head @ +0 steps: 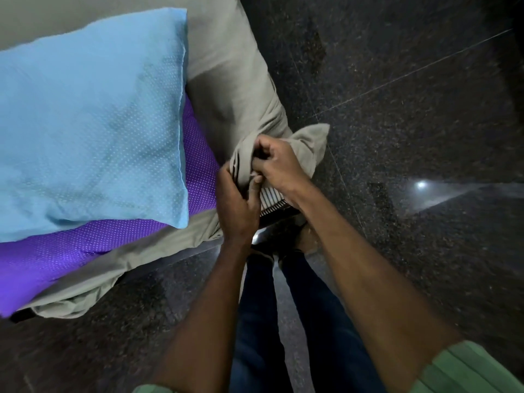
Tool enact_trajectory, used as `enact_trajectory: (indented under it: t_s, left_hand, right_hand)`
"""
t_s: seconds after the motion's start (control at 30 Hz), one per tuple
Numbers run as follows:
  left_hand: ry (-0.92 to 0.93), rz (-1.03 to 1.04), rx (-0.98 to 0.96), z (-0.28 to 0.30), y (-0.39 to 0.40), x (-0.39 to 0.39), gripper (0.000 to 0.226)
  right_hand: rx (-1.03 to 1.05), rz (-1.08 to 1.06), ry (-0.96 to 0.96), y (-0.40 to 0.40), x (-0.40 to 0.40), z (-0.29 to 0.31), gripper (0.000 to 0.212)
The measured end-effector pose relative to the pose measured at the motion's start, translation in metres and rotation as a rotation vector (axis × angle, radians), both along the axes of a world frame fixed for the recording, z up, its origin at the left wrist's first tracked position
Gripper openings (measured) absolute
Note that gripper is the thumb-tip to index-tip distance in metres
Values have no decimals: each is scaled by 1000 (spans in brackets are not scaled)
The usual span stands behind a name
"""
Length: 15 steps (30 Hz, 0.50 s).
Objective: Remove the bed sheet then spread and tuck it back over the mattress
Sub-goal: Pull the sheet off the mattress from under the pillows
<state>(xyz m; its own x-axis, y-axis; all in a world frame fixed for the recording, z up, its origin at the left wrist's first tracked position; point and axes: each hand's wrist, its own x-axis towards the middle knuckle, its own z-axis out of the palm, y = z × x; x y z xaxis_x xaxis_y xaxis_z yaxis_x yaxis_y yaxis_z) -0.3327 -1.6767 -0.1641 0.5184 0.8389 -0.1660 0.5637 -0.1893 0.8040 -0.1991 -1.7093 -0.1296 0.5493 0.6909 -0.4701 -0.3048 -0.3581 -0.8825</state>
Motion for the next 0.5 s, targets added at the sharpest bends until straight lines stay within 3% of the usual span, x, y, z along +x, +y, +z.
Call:
enact_trajectory:
  t_s: [0.07, 0.13, 0.2, 0.27, 0.37, 0.5]
  left_hand:
    - [198, -116, 29, -9, 4, -4, 45]
    - [416, -183, 94, -16, 4, -8, 28]
    - [428, -114, 90, -15, 3, -6, 17]
    - [363, -66, 76, -13, 1, -1, 12]
    - [365, -193, 73, -20, -3, 0, 12]
    - [361, -279, -5, -21, -5, -13, 20]
  right_hand:
    - [-11, -144, 153, -11, -4, -6, 10]
    - [-221, -356, 7, -24, -1, -25, 8]
    - [-510, -496, -190, -36, 4, -42, 24]
    - [-595, -504, -134, -36, 5, -42, 42]
    - [-481, -370, 5, -16, 7, -42, 36]
    - [-171, -317, 74, 12, 16, -23, 49]
